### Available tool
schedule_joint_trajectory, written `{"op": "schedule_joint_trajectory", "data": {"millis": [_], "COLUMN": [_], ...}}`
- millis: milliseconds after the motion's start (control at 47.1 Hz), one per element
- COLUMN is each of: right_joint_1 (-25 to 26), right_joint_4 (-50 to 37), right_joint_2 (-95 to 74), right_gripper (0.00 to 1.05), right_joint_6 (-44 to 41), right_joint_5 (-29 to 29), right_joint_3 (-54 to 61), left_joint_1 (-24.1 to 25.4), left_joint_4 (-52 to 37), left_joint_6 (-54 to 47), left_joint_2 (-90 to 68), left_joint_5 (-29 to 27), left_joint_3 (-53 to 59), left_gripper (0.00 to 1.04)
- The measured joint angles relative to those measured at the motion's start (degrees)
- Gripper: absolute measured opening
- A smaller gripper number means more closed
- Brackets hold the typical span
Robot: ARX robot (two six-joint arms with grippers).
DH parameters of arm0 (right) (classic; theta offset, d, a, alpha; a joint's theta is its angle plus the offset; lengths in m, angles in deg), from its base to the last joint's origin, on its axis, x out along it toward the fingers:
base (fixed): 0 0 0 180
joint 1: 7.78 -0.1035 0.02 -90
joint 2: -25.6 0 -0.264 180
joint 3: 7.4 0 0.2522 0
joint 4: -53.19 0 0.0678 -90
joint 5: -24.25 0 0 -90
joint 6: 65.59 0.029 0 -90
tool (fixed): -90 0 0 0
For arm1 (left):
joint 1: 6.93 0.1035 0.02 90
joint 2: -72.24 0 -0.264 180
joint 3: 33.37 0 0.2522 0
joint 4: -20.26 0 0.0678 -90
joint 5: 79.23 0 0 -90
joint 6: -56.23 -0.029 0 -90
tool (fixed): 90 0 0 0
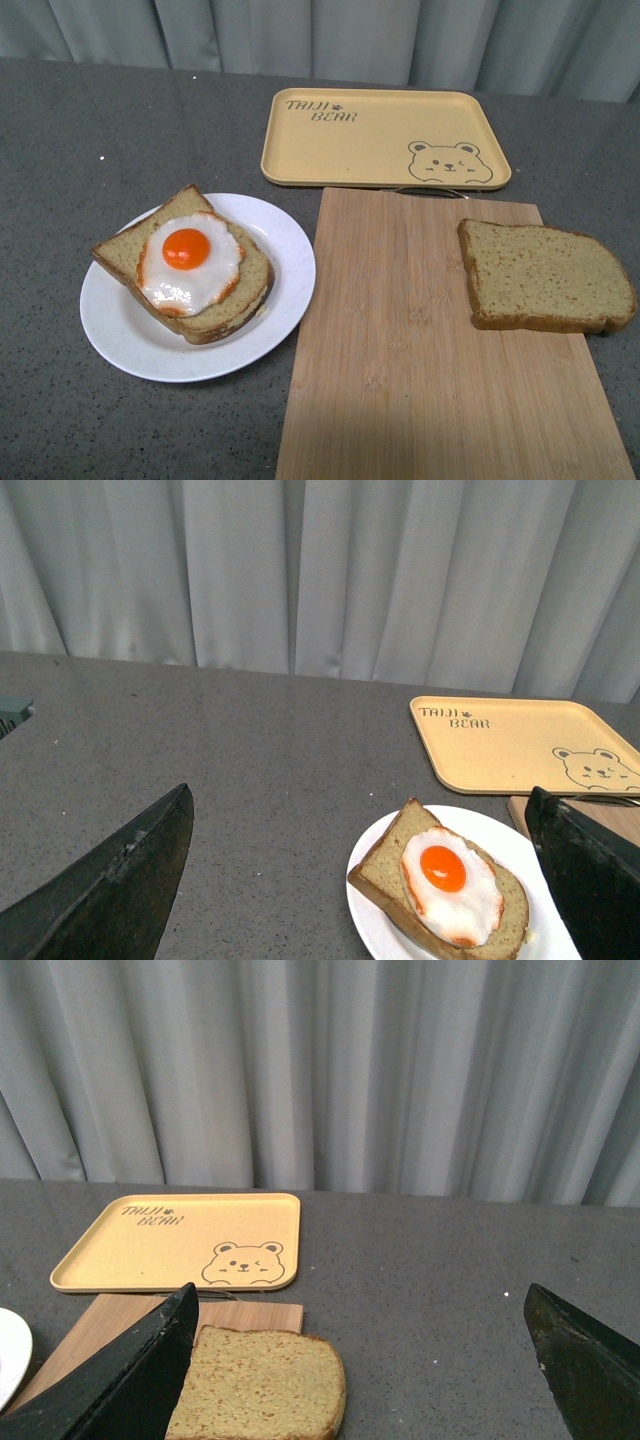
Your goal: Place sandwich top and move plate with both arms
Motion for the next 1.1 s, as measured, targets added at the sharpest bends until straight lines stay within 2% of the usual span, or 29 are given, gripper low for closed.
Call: {"op": "schedule_joint_trajectory", "data": {"millis": [722, 744, 807, 850, 914, 956, 1105], "right_joint_1": [0.00, -0.76, -5.14, -6.58, -6.21, -4.02, 6.95], "right_joint_4": [0.00, -0.87, -7.13, -9.22, -11.30, -13.70, -23.10], "right_joint_2": [0.00, -0.35, -2.91, -4.28, -7.45, -12.17, -37.42], "right_gripper": [0.95, 0.95, 0.95, 0.95, 0.95, 0.95, 0.95], "right_joint_6": [0.00, -1.36, -7.85, -12.37, -16.90, -18.51, -16.20], "right_joint_5": [0.00, 2.43, 17.20, 23.02, 26.67, 25.24, 9.99], "right_joint_3": [0.00, 0.09, 0.09, 0.09, 0.04, -0.02, -4.70], "left_joint_1": [0.00, 0.00, 0.00, 0.00, 0.00, 0.00, 0.00], "left_joint_4": [0.00, 0.00, 0.00, 0.00, 0.02, 0.02, 0.02], "left_joint_6": [0.00, 0.00, 0.02, 0.02, 0.00, 0.02, 0.00], "left_joint_2": [0.00, 0.00, 0.00, 0.02, 0.02, 0.02, 0.02], "left_joint_5": [0.00, 0.00, -0.02, -0.02, 0.00, 0.00, 0.02], "left_joint_3": [0.00, 0.00, 0.00, 0.00, 0.00, 0.00, 0.00], "left_gripper": [0.98, 0.98, 0.98, 0.98, 0.98, 0.98, 0.98]}}
